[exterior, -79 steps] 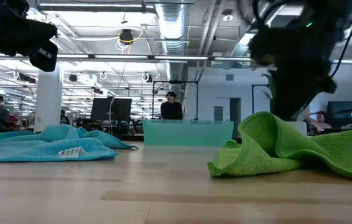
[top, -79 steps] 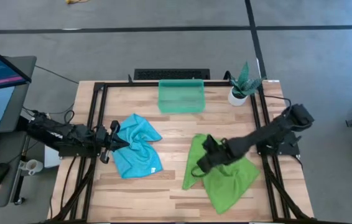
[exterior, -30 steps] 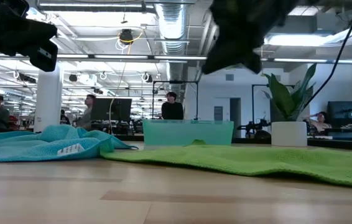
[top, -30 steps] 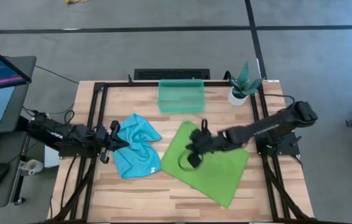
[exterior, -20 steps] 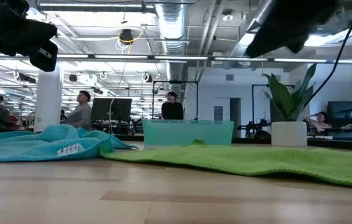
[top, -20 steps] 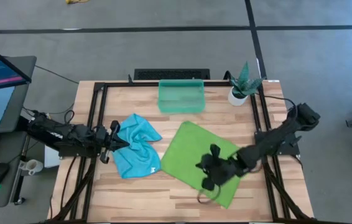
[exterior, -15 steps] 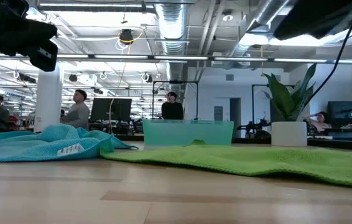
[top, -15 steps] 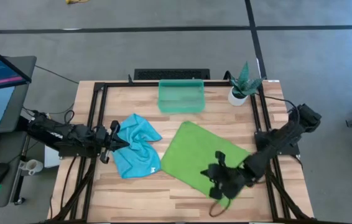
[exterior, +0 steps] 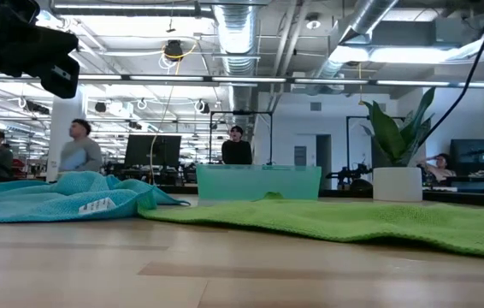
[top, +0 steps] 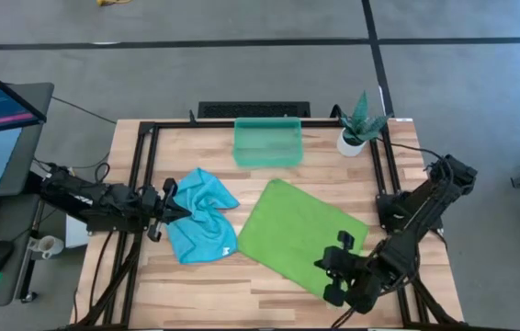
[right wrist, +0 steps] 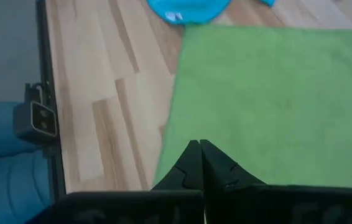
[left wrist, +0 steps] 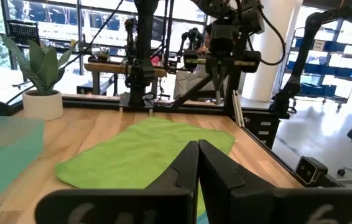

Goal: Roll microfiber towels into tight, uniform cylinder then place into a basket
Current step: Fold the green microfiber cloth

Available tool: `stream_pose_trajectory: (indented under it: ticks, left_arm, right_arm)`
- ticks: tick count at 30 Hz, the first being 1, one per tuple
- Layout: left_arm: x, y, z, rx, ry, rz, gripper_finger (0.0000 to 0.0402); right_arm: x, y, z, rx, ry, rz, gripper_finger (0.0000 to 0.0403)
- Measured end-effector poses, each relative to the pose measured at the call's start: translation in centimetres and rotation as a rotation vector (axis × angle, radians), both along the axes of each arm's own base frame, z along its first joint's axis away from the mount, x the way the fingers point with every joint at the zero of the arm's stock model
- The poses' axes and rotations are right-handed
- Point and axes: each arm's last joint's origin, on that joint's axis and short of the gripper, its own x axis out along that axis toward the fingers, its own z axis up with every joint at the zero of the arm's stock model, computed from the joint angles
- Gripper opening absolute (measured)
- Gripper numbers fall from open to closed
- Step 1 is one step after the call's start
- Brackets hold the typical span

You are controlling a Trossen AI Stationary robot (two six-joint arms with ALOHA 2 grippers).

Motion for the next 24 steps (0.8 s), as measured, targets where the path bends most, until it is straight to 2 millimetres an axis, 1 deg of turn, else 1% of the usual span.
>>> stream_pose_trajectory:
  ticks: [5, 10, 15, 20, 22, 24]
  left_arm:
    - [0.0, 0.0, 0.0, 0.000, 0.000, 0.000, 0.0000]
    - [0.0, 0.0, 0.0, 0.000, 0.000, 0.000, 0.0000]
    - [0.0, 0.0, 0.0, 0.000, 0.000, 0.000, 0.0000]
    - [0.0, 0.0, 0.0, -0.001, 0.000, 0.000, 0.0000]
    - [0.0, 0.0, 0.0, -0.001, 0.000, 0.000, 0.0000]
    - [0.0, 0.0, 0.0, 0.000, 0.000, 0.000, 0.0000]
  right_arm:
    - [-0.7, 0.4, -0.2, 0.103, 0.082, -0.013, 0.0010]
    - [-1.0, 0.8, -0.5, 0.219, 0.182, -0.022, 0.0031]
    - [-1.0, 0.8, -0.6, 0.278, 0.196, -0.082, 0.0052]
    - [-1.0, 0.8, -0.6, 0.315, 0.193, -0.138, 0.0085]
    - [-0.9, 1.0, -1.0, 0.322, 0.196, -0.159, 0.0103]
    - [-0.7, 1.4, -1.8, 0.304, 0.215, -0.163, 0.0123]
